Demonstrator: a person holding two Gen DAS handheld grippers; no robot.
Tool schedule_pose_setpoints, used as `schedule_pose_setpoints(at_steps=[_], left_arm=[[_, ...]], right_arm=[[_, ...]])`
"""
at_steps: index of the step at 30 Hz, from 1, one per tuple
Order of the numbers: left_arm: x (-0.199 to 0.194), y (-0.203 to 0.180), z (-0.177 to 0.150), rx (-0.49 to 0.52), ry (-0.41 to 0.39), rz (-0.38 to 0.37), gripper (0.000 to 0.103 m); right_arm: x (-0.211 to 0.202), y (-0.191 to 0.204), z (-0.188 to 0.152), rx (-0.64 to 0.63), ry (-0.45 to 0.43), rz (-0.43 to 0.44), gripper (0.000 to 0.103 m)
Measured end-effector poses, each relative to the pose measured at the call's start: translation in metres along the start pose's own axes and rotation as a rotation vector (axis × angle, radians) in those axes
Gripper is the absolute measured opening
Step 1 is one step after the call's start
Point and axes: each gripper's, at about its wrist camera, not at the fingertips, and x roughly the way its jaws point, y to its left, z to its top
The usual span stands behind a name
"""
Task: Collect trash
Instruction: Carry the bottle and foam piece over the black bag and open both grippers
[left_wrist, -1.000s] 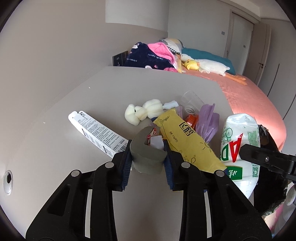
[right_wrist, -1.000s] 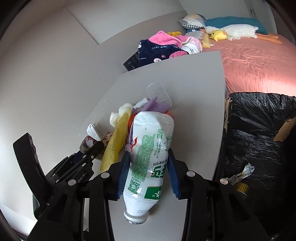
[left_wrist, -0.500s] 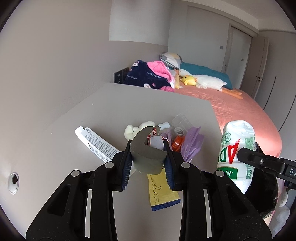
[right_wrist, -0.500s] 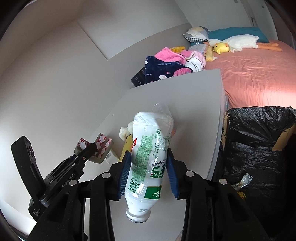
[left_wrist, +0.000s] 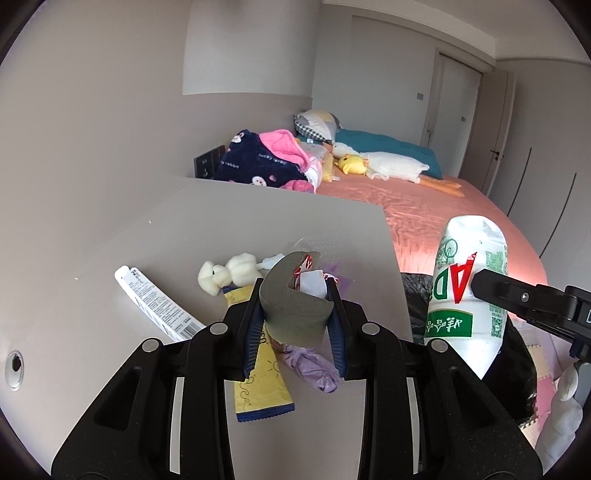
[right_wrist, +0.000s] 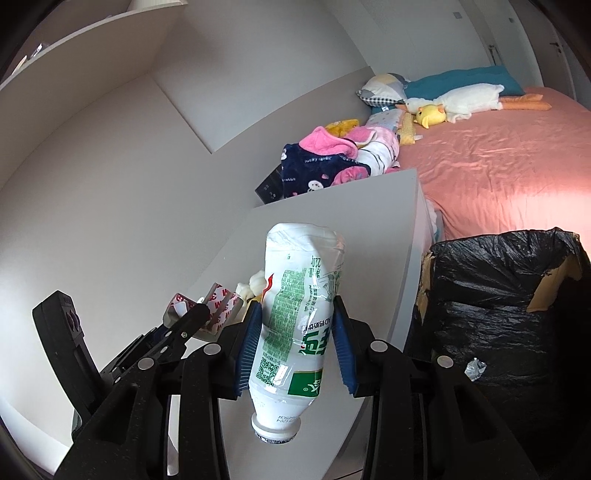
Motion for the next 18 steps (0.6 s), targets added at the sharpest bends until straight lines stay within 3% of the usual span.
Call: schedule_pose_setpoints(at_steps=[18], left_arm=[[0.009, -0.068, 0.009, 0.073, -0.001, -0.113, 0.031]], right_arm=[[-0.049, -0.038, 0.014, 0.043, -0.100, -0.061, 0.040]])
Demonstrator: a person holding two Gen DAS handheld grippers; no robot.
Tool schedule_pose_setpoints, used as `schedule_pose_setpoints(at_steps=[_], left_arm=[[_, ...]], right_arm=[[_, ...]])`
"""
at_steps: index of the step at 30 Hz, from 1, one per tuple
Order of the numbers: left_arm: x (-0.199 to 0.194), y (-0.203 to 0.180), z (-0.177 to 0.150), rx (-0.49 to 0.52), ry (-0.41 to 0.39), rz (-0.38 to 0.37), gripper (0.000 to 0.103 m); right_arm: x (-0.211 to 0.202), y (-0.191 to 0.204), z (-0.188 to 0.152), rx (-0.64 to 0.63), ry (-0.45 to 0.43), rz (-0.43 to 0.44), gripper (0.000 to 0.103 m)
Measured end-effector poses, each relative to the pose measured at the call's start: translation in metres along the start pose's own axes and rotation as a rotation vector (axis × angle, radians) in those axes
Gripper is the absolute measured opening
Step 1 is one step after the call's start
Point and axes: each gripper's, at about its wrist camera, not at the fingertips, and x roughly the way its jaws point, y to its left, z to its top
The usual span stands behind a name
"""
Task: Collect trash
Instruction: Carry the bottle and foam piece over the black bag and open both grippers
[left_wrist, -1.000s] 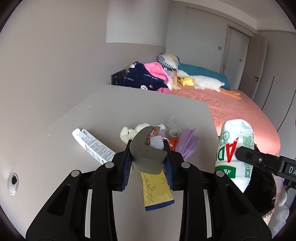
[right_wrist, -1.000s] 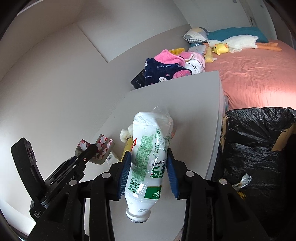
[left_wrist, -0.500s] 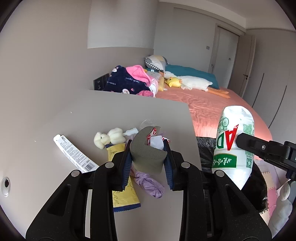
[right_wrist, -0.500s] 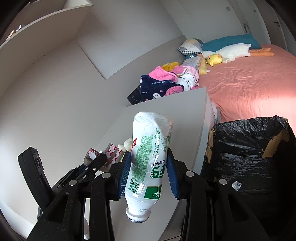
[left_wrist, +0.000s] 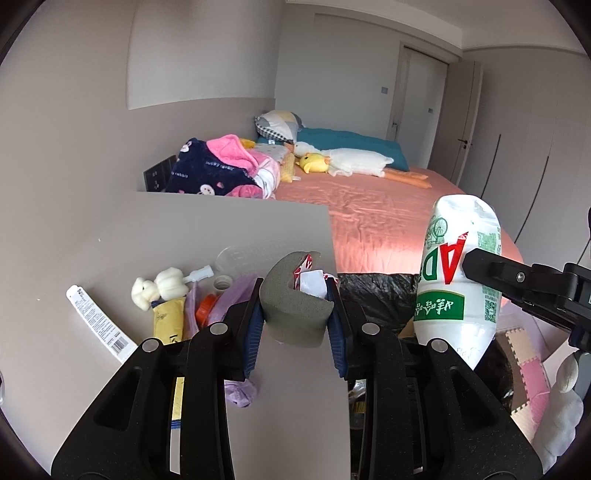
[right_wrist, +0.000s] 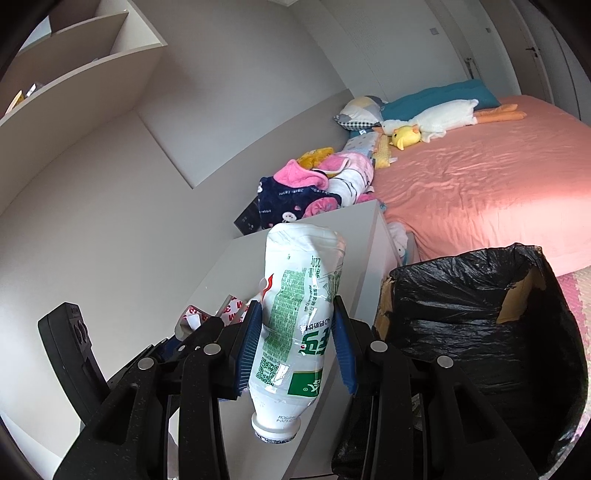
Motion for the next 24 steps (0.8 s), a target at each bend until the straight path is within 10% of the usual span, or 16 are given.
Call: schedule_pose_setpoints(at_steps=[24], left_arm=[[0.041, -0.088, -0.001, 0.114, 0.095, -0.193, 0.031]], right_arm=[[-0.046, -0.078, 0.018, 0.128, -0.103, -0.147, 0.040]])
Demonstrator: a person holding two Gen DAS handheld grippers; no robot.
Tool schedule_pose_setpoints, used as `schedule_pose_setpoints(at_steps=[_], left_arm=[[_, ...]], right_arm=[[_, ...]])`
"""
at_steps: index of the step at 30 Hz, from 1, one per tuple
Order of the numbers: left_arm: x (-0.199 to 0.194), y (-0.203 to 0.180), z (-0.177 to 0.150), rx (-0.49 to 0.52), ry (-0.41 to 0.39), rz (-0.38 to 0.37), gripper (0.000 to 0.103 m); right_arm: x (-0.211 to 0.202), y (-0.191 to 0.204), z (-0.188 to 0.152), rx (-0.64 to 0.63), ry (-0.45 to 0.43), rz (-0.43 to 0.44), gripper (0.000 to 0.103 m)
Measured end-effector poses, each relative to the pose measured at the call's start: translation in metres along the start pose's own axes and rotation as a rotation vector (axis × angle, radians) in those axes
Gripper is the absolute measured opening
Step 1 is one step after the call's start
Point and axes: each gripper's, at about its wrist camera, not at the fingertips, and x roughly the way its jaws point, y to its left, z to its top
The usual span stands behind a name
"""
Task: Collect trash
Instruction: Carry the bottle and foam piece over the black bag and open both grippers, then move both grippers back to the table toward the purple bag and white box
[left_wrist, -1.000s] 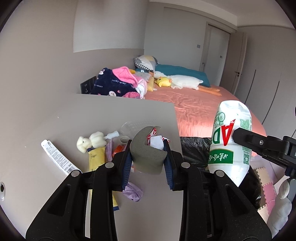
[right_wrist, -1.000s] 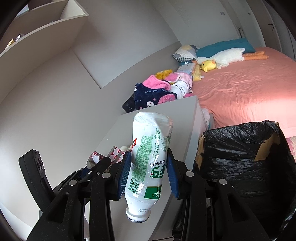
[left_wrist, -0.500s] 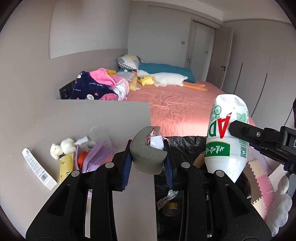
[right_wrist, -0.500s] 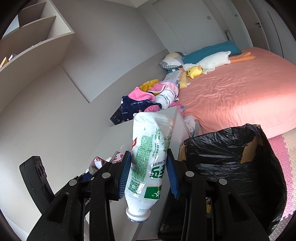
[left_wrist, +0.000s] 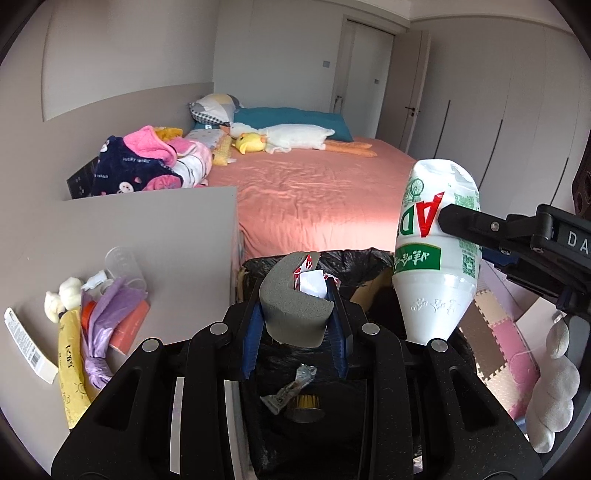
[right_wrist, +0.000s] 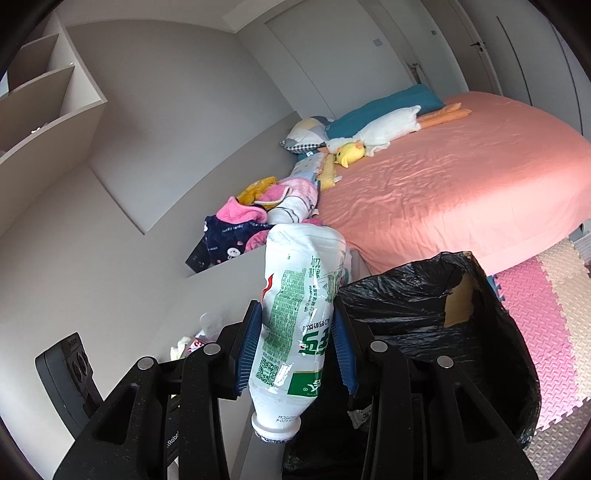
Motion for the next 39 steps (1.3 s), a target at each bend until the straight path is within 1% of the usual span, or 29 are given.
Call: schedule_pose_setpoints(at_steps=[3, 4, 5, 6, 7, 8, 9, 13, 18, 25, 32, 39], left_arm=[[0.006, -0.005, -0.001, -0.006, 0.020, -0.044, 0.031], [0.009, -0.006, -0.001, -0.012, 0.032, -0.047, 0.048], [0.011, -0.006, 0.000, -0.025, 0.041, -0.038, 0.066], [0.011, -0.006, -0.001, -0.033, 0.035, -0.013, 0.097], [0.007, -0.007, -0.001, -0.029, 0.003, 0.024, 0.096], [0.004, -0.008, -0.001, -0.017, -0.016, 0.043, 0.096], [0.003, -0.007, -0.001, -0.012, -0.017, 0.048, 0.096], [-0.003, 0.006, -0.002, -0.048, -0.016, 0.048, 0.096], [-0.009, 0.020, -0.008, -0.067, -0.016, 0.069, 0.096], [-0.020, 0.044, -0.019, -0.110, -0.013, 0.114, 0.096], [-0.036, 0.071, -0.026, -0.154, -0.027, 0.157, 0.096], [-0.045, 0.095, -0.033, -0.181, -0.029, 0.209, 0.096]], right_arm=[[-0.003, -0.007, 0.004, 0.002, -0.017, -0.049, 0.041], [-0.003, -0.009, 0.006, 0.002, -0.022, -0.071, 0.042], [-0.005, -0.012, 0.007, 0.008, -0.031, -0.097, 0.051], [-0.007, -0.013, 0.007, 0.012, -0.041, -0.130, 0.060], [-0.009, -0.014, 0.008, 0.013, -0.058, -0.167, 0.077], [-0.011, -0.016, 0.008, 0.012, -0.076, -0.180, 0.080], [-0.012, -0.017, 0.008, 0.007, -0.081, -0.180, 0.080], [-0.009, -0.020, 0.008, 0.019, -0.066, -0.166, 0.080], [-0.002, -0.012, 0.002, 0.004, -0.046, -0.149, 0.080], [0.016, 0.012, -0.012, -0.037, 0.004, -0.119, 0.080], [0.033, 0.036, -0.025, -0.081, 0.049, -0.088, 0.080], [0.051, 0.057, -0.036, -0.123, 0.095, -0.054, 0.081]])
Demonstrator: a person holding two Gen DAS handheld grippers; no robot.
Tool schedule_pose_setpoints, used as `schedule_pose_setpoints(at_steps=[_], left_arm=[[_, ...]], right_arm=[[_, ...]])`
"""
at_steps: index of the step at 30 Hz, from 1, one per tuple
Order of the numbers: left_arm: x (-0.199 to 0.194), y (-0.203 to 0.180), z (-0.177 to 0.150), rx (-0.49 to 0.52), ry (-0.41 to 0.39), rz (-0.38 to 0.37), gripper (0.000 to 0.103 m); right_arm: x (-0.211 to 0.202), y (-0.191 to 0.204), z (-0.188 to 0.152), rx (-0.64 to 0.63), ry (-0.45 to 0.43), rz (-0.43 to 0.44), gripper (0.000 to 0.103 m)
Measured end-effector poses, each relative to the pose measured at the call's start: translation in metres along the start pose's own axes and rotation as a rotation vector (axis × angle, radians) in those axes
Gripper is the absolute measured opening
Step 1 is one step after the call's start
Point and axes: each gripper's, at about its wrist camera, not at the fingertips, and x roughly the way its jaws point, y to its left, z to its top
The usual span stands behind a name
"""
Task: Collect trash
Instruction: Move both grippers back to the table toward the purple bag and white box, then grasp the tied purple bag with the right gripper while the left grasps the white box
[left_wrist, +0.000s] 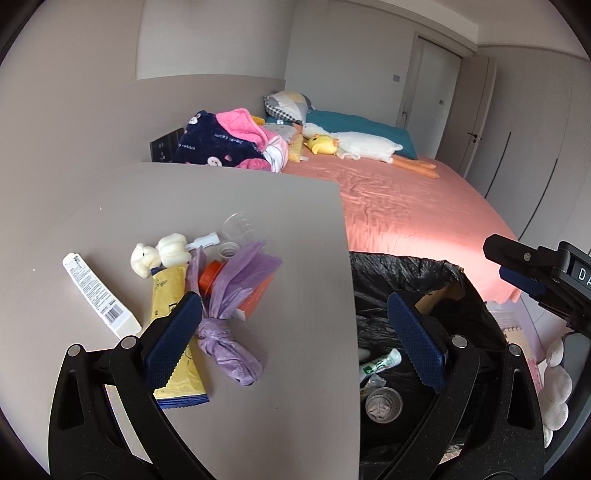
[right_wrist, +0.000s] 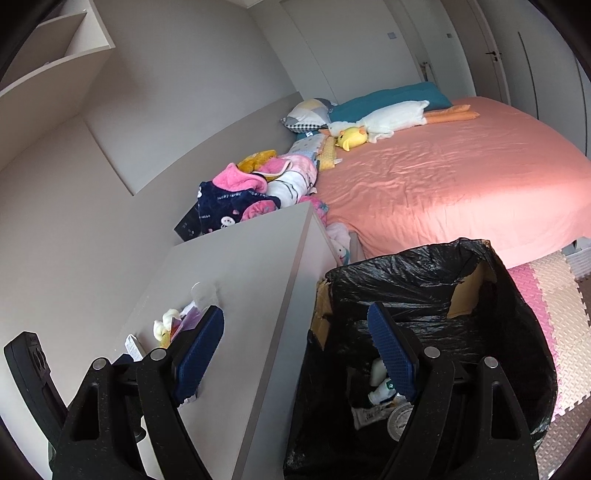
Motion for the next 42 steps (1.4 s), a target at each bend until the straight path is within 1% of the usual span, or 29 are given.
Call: schedule_pose_setpoints(at_steps=[11, 19, 23, 26, 31, 33, 35, 37, 40, 42], left_arm=[[-0.004, 0.044, 0.000, -0.066, -0.007, 0.082, 0.096], [-0.001, 0.077, -0.002, -0.119, 0.001, 0.139, 0.096], [0.002, 0.090, -0.002, -0.143, 0.007, 0.176, 0.096], [0.007, 0.101, -0.002, -0.172, 0.020, 0.223, 0.096], [0.014, 0.115, -0.004, -0.196, 0.035, 0.265, 0.096], [0.016, 0.121, -0.004, -0.206, 0.040, 0.276, 0.093], [0.019, 0.128, -0.003, -0.223, 0.049, 0.288, 0.089], [0.022, 0.136, -0.003, -0.249, 0.064, 0.300, 0.085], [0.028, 0.149, -0.004, -0.292, 0.097, 0.347, 0.082], [0.031, 0.158, -0.005, -0.317, 0.114, 0.354, 0.080]], right_arm=[[0.029, 0.032, -0.010, -0.068, 0.062, 0.069, 0.081], [0.051, 0.056, -0.022, -0.114, 0.117, 0.090, 0.081], [0.059, 0.064, -0.025, -0.127, 0.136, 0.117, 0.081], [0.065, 0.073, -0.030, -0.158, 0.146, 0.128, 0.081], [0.076, 0.088, -0.035, -0.203, 0.181, 0.154, 0.081], [0.080, 0.094, -0.037, -0.220, 0.193, 0.166, 0.078], [0.085, 0.099, -0.040, -0.232, 0.214, 0.183, 0.072], [0.090, 0.103, -0.042, -0.244, 0.234, 0.192, 0.068], [0.098, 0.109, -0.047, -0.255, 0.270, 0.212, 0.062], [0.102, 0.112, -0.050, -0.261, 0.288, 0.218, 0.059]])
